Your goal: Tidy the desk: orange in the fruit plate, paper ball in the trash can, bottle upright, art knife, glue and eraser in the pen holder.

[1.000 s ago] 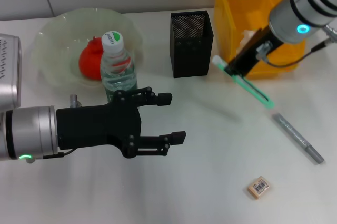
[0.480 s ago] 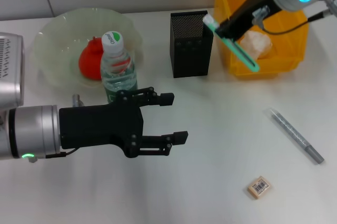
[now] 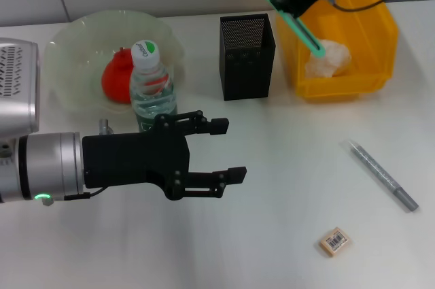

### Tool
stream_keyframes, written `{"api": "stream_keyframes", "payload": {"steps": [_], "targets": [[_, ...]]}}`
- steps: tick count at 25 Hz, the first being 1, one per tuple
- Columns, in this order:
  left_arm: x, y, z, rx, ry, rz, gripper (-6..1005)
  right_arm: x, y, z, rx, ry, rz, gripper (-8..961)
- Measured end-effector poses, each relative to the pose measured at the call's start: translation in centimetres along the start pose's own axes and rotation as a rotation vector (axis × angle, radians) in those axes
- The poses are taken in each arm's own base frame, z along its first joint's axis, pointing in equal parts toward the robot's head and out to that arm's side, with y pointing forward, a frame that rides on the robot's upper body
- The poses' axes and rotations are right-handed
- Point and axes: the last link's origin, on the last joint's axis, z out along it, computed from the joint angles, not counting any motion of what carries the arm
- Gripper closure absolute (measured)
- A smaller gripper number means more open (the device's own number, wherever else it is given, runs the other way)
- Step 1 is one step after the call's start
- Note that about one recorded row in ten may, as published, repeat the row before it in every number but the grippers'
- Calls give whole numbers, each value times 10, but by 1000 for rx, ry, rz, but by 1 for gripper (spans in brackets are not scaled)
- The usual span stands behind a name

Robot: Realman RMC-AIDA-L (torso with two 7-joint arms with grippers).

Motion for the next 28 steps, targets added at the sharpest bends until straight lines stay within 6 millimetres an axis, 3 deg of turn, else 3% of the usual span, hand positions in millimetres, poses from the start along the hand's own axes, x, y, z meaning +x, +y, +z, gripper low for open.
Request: {"api": "stream_keyframes", "payload": {"steps": [17, 28], "targets": [[0, -1, 0, 5, -2, 2, 191, -21, -5, 3, 47, -144, -28, 814], [-1, -2, 1, 9, -6, -1, 191, -19, -3, 11, -15, -254, -73, 805]]}}
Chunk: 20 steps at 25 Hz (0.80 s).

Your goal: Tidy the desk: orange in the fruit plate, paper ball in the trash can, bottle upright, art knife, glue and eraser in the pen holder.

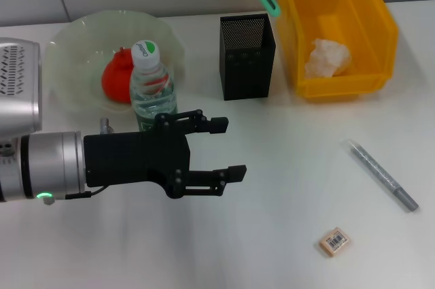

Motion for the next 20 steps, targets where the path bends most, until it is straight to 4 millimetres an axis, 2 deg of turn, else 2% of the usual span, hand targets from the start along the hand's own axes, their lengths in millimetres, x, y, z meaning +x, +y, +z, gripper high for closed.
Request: {"api": "stream_keyframes", "payload": {"steps": [6, 20], "targets": [[0, -1, 1, 3, -5, 1, 191, 10, 2, 3, -33, -37, -22, 801], [0, -2, 3, 2, -5, 1, 191, 39, 3, -9, -93, -177, -75, 790]]}}
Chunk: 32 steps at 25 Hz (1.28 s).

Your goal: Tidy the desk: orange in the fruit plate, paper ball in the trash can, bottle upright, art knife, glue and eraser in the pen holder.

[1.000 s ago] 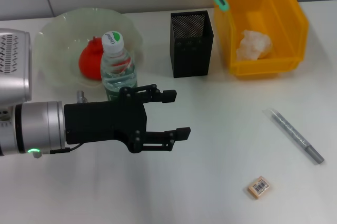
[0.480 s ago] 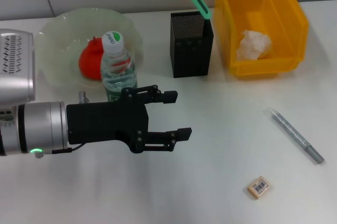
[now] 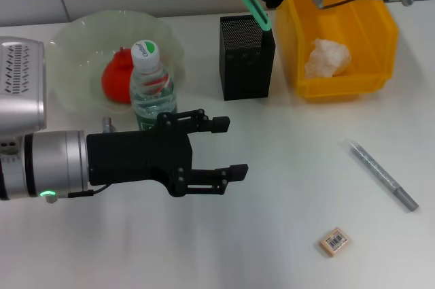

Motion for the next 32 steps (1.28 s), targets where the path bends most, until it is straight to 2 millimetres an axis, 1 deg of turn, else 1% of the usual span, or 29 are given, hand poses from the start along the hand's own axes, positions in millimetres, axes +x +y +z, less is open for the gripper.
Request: {"api": "stream_keyframes", "payload": {"steps": [4, 7, 12, 18, 19, 22, 27, 32], "targets": [[1, 1, 2, -9, 2, 1, 191, 7, -6, -7, 1, -72, 23, 787], [1, 1, 3, -13, 1, 0, 191, 12, -11, -10, 9, -90, 27, 785], [2, 1, 4, -16, 2, 0, 191, 21, -14, -10, 9, -132, 27, 781], [3, 1, 5, -17, 2, 5, 191, 32, -24, -13, 10, -172, 81, 777], [3, 1, 5, -17, 1, 7, 191, 37, -26, -13, 13, -180, 96, 776], [3, 0, 5, -17, 1, 7, 191, 41, -26, -13, 12, -186, 108, 774], [3, 1, 5, -17, 3, 6, 191, 53, -27, -13, 26, -192, 132, 770], [2, 1, 6, -18, 2, 4, 191, 58, -26, -13, 23, -195, 153, 766]]}}
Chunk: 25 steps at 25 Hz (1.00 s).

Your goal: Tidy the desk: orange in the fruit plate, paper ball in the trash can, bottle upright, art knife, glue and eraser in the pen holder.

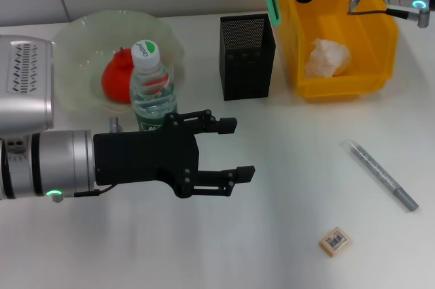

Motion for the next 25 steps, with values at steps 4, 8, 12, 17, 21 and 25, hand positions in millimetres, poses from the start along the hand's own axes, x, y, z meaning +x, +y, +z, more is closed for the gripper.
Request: {"api": "stream_keyframes", "payload": {"steps": [4, 8, 12, 17, 21, 25], "targets": [[-1, 1, 1, -4, 0, 1, 191, 2, 0, -1, 0, 0, 1, 763], [-2, 2, 2, -10, -3, 0, 191, 5, 2, 0, -3, 1, 8, 760], [-4, 3, 2, -10, -5, -11, 191, 7, 5, 2, -9, 3, 19, 757], [-5, 4, 2, -8, -5, -13, 191, 11, 9, 4, -13, 3, 29, 753], [-8, 4, 2, -9, -8, -16, 191, 15, 10, 5, -13, 8, 34, 750], [-9, 5, 2, -13, -11, -18, 191, 18, 11, 5, -8, 13, 43, 747]]}}
